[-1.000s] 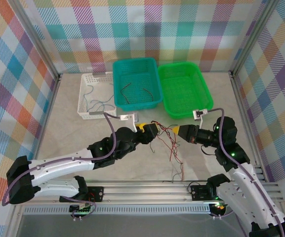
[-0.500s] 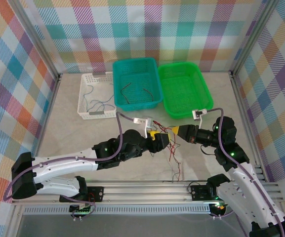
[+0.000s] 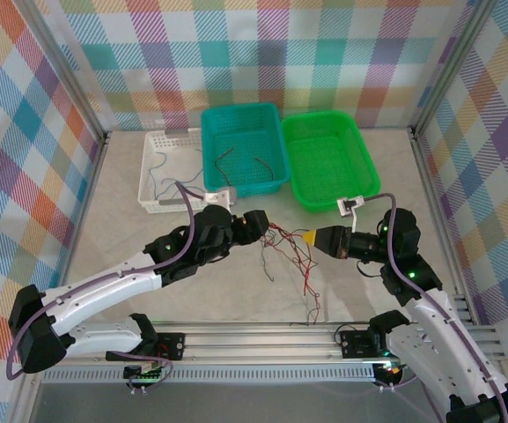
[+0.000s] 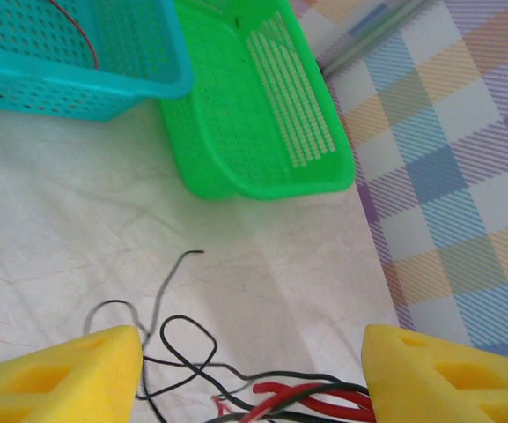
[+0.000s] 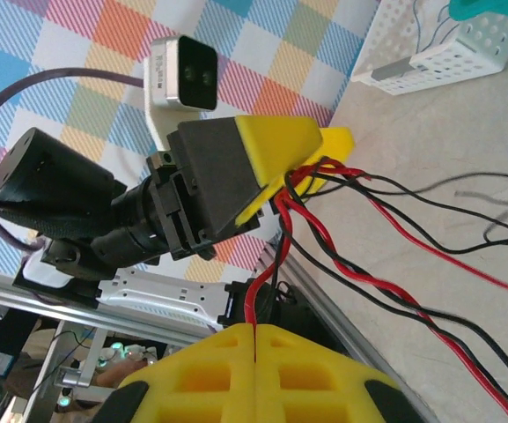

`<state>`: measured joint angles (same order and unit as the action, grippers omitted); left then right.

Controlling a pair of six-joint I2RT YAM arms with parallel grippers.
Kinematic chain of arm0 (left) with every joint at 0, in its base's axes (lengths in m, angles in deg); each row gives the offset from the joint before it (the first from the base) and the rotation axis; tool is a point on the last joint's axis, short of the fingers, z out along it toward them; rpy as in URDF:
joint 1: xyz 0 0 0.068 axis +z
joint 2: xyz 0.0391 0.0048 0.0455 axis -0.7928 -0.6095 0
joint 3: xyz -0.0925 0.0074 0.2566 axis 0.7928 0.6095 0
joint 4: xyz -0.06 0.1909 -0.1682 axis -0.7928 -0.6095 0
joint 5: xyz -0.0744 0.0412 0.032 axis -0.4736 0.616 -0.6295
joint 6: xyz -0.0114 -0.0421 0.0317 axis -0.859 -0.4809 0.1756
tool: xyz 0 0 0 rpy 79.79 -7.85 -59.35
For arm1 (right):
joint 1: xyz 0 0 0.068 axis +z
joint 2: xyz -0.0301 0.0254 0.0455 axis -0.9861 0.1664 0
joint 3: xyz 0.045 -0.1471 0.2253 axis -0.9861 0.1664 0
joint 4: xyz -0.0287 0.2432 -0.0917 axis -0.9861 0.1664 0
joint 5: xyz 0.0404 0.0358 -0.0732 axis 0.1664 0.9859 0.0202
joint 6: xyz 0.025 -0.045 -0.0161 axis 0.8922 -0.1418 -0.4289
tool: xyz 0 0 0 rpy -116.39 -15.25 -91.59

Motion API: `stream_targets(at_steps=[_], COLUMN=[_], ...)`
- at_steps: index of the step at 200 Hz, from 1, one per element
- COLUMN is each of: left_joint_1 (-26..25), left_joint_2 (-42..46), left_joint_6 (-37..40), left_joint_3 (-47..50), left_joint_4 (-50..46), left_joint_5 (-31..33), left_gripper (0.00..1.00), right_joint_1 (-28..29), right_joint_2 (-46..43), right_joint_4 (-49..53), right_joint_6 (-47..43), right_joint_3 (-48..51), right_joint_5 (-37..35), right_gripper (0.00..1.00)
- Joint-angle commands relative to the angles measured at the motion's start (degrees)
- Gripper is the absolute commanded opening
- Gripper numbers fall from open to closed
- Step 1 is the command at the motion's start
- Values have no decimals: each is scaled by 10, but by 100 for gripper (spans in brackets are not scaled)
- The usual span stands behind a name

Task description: Untangle the cables

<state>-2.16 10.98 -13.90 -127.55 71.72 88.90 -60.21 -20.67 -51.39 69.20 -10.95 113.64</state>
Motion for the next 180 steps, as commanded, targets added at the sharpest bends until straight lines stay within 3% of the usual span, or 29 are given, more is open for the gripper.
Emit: stream_targets(at_steps=[1,34,101,180], left_joint_1=[3,3,4,4], left_joint_2=[-7,7,-14,-62], left_joint_6=[-6,-6,-33,-59], left_joint_3=[1,43,91,80], left_joint_4=[31,92,219,294], left_joint_5=[-57,-100,-220,-329], left_gripper=[67,66,45,52], right_joint_1=[6,8,10,12], right_joint_2=[-2,-2,6,3], right_joint_4=[-32,-22,-34,32], right_joint_6=[-17,-25,-22,-68], right_joint_3=[-5,-7,3,-14], right_joint_5=[23,19,4,-66], right_gripper=[0,0,0,0])
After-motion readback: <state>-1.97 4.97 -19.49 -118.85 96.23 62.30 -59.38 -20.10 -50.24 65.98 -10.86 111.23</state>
